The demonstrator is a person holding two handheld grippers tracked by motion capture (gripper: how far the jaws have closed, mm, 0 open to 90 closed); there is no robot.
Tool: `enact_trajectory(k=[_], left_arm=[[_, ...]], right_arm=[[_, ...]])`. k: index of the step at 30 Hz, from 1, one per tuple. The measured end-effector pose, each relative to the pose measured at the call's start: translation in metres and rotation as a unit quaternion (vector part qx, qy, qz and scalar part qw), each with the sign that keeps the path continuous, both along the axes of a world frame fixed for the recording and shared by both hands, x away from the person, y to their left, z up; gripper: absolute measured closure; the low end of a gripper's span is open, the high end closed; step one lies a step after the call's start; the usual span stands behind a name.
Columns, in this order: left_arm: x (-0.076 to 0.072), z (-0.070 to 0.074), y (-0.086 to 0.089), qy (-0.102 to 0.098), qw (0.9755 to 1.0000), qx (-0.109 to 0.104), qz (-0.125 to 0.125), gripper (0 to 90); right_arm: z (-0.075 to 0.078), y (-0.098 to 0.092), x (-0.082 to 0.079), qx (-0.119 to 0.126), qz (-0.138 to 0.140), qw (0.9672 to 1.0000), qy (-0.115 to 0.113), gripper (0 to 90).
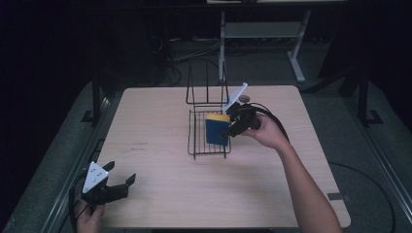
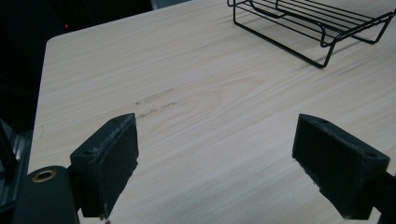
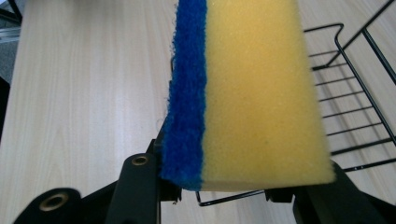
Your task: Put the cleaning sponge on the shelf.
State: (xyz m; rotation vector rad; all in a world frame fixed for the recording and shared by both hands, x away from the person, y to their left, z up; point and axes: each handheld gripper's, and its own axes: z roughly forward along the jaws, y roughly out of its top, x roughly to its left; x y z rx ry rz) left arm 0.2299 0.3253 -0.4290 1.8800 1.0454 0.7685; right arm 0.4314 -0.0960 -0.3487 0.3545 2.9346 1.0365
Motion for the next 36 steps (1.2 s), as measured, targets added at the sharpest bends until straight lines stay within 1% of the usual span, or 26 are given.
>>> enact_trajectory(k=[3,4,8,9,11,14,15,16,18,19,23,25,26,29,30,31,33,35,36], left_arm=[[0.0,0.0,0.0,0.0,1.0,-0.001,0.0,13.9],[0.001,0.0,0.0,0.0,1.0,-0.001,0.0,13.9],[0.0,0.0,0.0,-0.002,1.0,0.0,0.001,13.9],[0.0,0.001,0.0,-0.003,1.0,-0.001,0.002,13.9],[0.0,0.001,0.0,-0.003,1.0,-0.002,0.002,13.9],[0.0,0.001,0.001,-0.003,1.0,-0.003,0.002,13.9],[0.0,0.001,0.0,-0.003,1.0,-0.002,0.001,13.9],[0.0,0.001,0.0,-0.003,1.0,-0.002,0.001,13.9],[0.0,0.001,0.0,-0.004,1.0,-0.002,0.001,13.9],[0.0,0.001,0.0,-0.004,1.0,-0.001,0.001,13.9],[0.0,0.001,0.0,-0.002,1.0,0.0,0.0,13.9],[0.0,0.001,0.0,-0.002,1.0,0.0,0.0,13.9],[0.0,0.001,0.0,-0.003,1.0,0.0,-0.001,13.9],[0.0,0.001,0.0,-0.002,1.0,0.0,-0.001,13.9],[0.0,0.001,-0.001,-0.002,1.0,-0.001,-0.002,13.9],[0.0,0.001,-0.001,-0.002,1.0,0.001,-0.002,13.9],[0.0,0.001,-0.001,-0.003,1.0,0.001,-0.002,13.9],[0.001,0.001,-0.001,-0.002,1.0,0.0,-0.003,13.9],[0.001,0.001,-0.001,-0.002,1.0,0.0,-0.003,13.9]], right_arm=[[-0.002,0.001,0.004,0.0,-0.003,1.0,-0.001,57.0],[-0.002,0.002,0.005,-0.003,-0.003,1.0,0.001,57.0],[-0.001,0.003,0.014,0.001,-0.006,1.0,0.008,57.0],[-0.001,0.004,0.015,0.001,-0.011,0.9999,0.009,57.0],[-0.001,0.005,0.018,0.005,-0.012,0.9999,0.008,57.0],[-0.004,0.005,0.023,0.016,-0.016,0.9996,0.016,57.0],[-0.005,0.004,0.024,0.016,-0.021,0.9995,0.017,57.0],[-0.005,0.004,0.024,0.016,-0.021,0.9995,0.017,57.0],[-0.009,0.003,0.029,0.015,-0.027,0.9993,0.019,57.0],[-0.01,0.002,0.03,0.014,-0.026,0.9995,0.012,57.0],[-0.015,0.003,0.035,0.014,-0.028,0.9994,0.014,56.9],[-0.017,0.003,0.037,0.011,-0.037,0.9992,0.014,56.9],[-0.018,0.003,0.039,0.013,-0.041,0.999,0.014,56.9],[-0.022,0.001,0.042,0.013,-0.055,0.9982,0.02,56.8],[-0.024,0.001,0.044,0.013,-0.06,0.9978,0.026,56.8],[-0.026,0.001,0.045,0.01,-0.062,0.9977,0.025,56.8],[-0.029,0.001,0.047,0.007,-0.058,0.9981,0.02,56.8],[-0.031,0.002,0.048,0.01,-0.059,0.9979,0.024,56.8],[-0.033,0.003,0.048,0.012,-0.056,0.9981,0.023,56.8]])
